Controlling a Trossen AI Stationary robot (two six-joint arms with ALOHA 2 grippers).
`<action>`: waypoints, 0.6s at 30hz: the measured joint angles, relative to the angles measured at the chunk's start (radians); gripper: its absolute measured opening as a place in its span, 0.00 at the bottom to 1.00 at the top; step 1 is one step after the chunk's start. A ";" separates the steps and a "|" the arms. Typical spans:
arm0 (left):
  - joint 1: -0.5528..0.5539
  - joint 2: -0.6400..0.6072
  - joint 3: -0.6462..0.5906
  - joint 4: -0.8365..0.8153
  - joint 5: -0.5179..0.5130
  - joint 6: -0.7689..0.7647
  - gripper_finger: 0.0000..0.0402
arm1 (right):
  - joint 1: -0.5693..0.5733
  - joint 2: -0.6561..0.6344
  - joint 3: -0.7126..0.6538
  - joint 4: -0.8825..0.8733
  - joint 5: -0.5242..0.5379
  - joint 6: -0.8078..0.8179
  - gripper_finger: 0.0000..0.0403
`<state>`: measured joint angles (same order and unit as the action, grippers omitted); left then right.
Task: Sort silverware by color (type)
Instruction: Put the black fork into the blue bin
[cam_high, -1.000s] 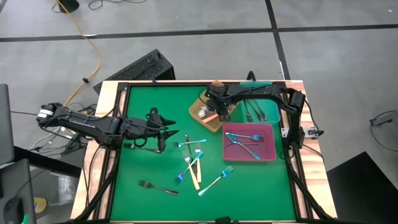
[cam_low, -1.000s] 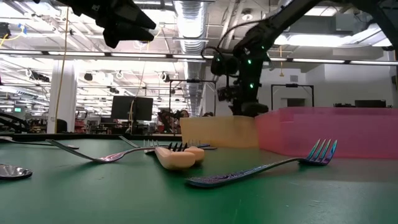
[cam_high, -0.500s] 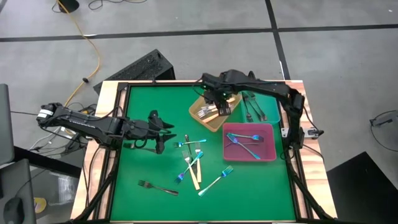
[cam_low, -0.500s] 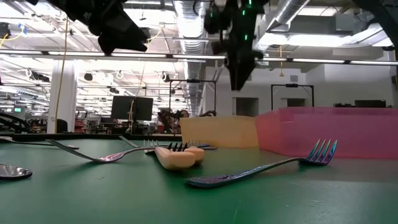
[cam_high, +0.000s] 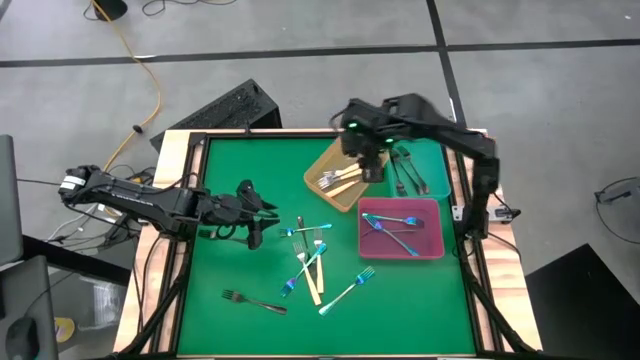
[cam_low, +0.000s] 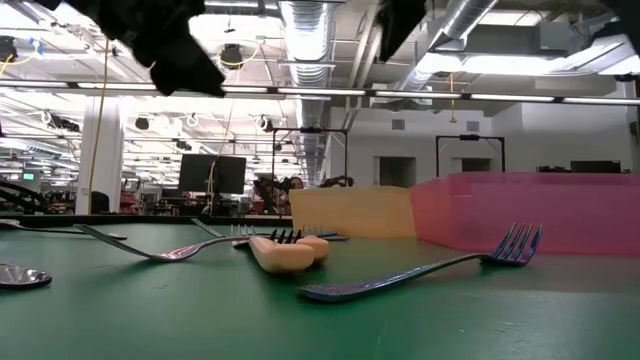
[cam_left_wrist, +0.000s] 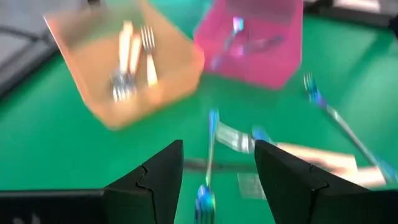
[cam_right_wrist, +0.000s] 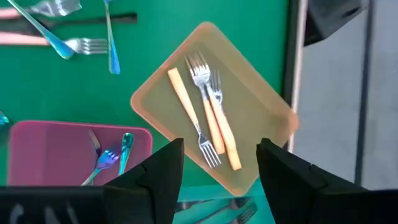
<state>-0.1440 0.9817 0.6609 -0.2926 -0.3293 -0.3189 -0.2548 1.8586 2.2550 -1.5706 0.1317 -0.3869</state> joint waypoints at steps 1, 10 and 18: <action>0.000 0.000 0.000 -0.035 0.007 -0.016 0.46 | 0.007 -0.024 0.001 -0.001 0.001 0.013 0.55; 0.000 0.071 0.000 -0.247 0.004 -0.129 0.46 | 0.084 -0.245 0.001 0.000 -0.003 0.192 0.55; -0.024 0.205 0.000 -0.406 0.059 -0.162 0.46 | 0.208 -0.355 0.001 0.000 -0.002 0.346 0.55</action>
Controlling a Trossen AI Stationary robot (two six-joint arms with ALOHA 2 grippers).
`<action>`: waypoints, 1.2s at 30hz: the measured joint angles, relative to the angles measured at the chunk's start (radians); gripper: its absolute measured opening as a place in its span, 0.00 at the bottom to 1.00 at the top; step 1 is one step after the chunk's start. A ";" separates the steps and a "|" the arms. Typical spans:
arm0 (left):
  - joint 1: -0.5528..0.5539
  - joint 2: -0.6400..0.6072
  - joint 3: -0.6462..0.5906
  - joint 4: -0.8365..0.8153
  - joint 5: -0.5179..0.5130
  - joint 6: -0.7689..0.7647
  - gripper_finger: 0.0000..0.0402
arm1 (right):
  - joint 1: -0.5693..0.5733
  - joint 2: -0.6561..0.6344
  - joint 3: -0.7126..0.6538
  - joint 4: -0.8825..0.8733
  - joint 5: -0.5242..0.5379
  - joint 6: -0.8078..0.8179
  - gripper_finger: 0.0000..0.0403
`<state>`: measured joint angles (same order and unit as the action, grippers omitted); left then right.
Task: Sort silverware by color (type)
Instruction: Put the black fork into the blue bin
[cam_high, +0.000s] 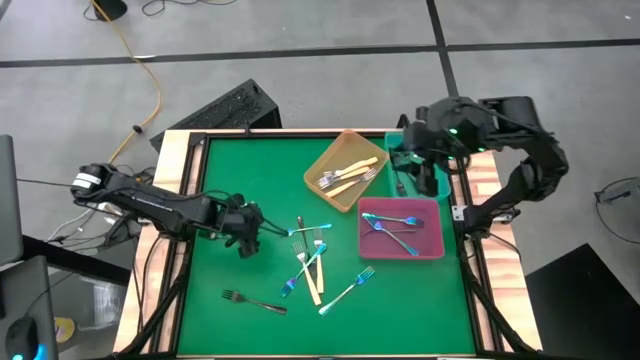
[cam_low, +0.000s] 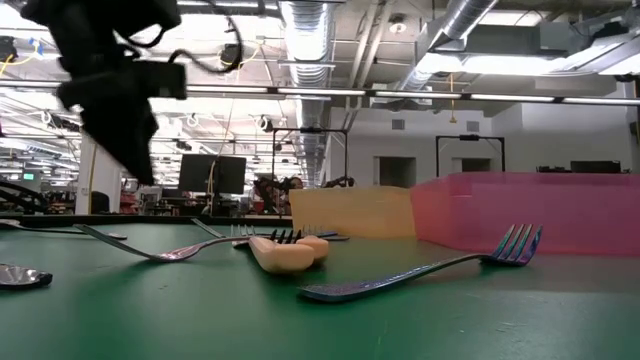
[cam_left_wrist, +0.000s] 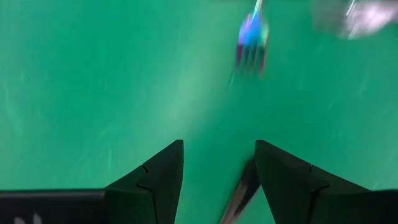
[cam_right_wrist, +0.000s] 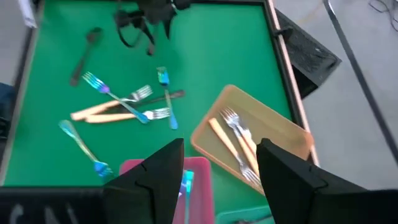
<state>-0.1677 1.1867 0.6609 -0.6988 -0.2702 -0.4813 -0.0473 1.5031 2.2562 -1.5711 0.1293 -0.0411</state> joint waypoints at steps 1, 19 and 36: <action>-0.012 0.009 0.000 -0.035 -0.009 -0.006 0.46 | 0.016 -0.007 0.000 0.000 0.000 0.015 0.55; -0.153 0.021 -0.111 -0.249 0.026 -0.168 0.46 | 0.160 0.053 -0.001 0.000 0.084 0.033 0.55; -0.152 0.069 -0.165 -0.181 0.051 -0.215 0.45 | 0.158 0.092 -0.001 0.000 0.082 0.013 0.55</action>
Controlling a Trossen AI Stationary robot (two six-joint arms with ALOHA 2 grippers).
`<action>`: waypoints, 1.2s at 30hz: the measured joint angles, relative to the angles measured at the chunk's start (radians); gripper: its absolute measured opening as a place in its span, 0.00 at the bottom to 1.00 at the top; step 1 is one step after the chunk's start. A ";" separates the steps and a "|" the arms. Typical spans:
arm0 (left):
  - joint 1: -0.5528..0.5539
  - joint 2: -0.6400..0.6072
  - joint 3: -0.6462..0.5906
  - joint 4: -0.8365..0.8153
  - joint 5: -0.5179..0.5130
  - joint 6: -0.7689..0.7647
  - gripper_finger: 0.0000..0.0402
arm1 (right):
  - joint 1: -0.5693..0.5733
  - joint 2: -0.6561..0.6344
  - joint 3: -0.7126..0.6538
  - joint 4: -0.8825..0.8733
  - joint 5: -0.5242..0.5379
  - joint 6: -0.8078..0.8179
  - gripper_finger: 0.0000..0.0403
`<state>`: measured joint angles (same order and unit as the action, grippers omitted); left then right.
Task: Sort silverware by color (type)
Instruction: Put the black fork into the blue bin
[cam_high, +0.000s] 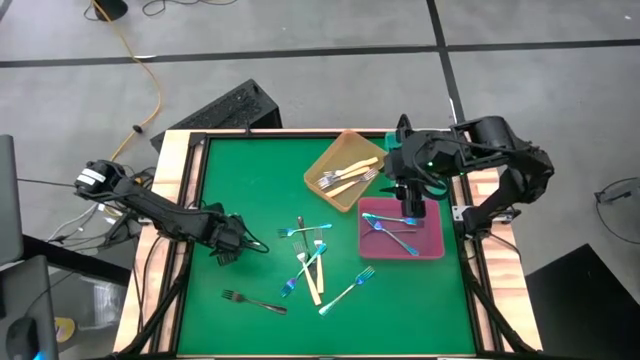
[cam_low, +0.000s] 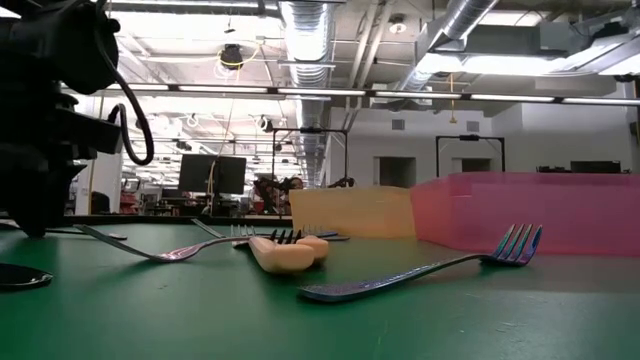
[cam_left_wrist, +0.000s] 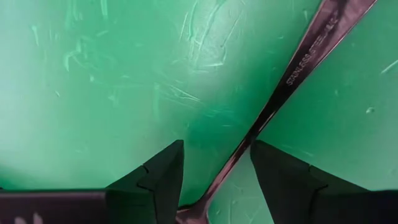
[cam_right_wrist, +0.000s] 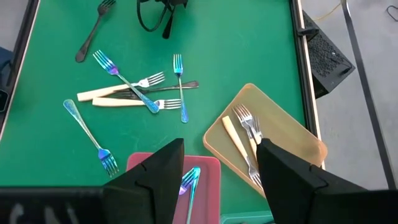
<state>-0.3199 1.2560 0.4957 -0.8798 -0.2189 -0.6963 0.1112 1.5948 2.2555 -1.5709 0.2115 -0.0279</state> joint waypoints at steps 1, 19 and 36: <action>0.000 -0.001 0.000 0.001 0.007 0.001 0.45 | 0.000 0.001 0.000 0.000 0.000 0.001 0.55; -0.001 0.006 0.037 0.043 -0.009 -0.051 0.01 | 0.007 0.003 0.000 0.001 -0.001 0.003 0.55; -0.046 -0.056 0.242 0.229 -0.334 0.034 0.00 | 0.051 0.003 0.000 0.029 -0.002 -0.021 0.55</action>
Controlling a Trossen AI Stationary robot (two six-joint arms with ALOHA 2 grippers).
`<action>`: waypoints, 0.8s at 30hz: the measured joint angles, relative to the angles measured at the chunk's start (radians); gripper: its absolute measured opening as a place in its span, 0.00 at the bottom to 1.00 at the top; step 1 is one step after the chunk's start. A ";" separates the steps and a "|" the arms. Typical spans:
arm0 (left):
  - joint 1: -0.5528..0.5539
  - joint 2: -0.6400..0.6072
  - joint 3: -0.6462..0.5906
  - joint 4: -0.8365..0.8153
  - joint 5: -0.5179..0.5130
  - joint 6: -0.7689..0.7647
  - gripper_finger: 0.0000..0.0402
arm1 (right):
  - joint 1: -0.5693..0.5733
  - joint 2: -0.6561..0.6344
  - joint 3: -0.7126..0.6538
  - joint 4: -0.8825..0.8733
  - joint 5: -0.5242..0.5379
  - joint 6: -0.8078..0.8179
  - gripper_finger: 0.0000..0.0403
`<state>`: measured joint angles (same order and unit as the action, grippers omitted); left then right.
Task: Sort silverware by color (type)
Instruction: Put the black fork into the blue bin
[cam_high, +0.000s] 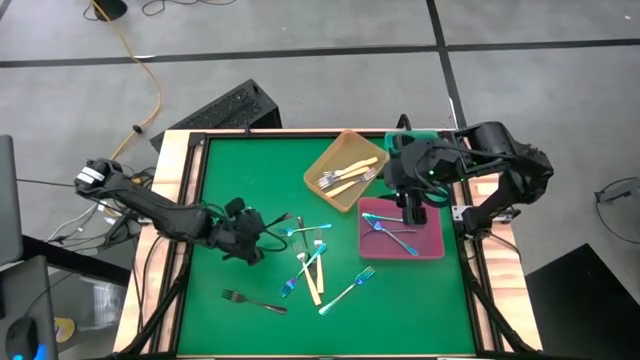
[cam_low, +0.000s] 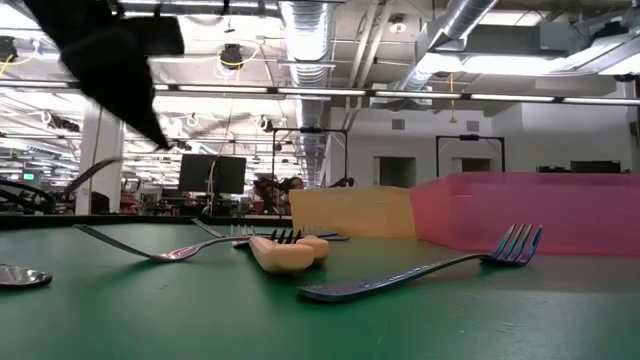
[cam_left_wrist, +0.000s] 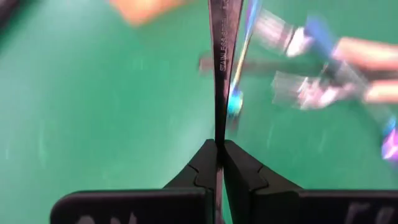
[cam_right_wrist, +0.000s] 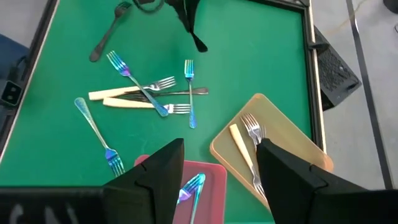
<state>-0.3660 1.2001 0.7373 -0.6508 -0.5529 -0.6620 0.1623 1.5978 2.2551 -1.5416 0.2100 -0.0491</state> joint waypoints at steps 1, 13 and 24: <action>-0.008 -0.016 0.003 0.054 -0.023 0.024 0.00 | 0.007 0.000 0.000 0.006 0.000 -0.001 0.55; -0.067 -0.266 -0.137 0.711 -0.090 0.423 0.00 | 0.106 -0.018 -0.139 0.172 0.042 -0.013 0.55; -0.067 -0.281 -0.229 1.010 -0.045 0.598 0.00 | 0.042 -0.165 -0.671 0.652 0.048 -0.085 0.55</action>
<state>-0.4328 0.9188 0.5083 0.3593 -0.5979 -0.0635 0.2042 1.4327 1.5843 -0.8893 0.2577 -0.1340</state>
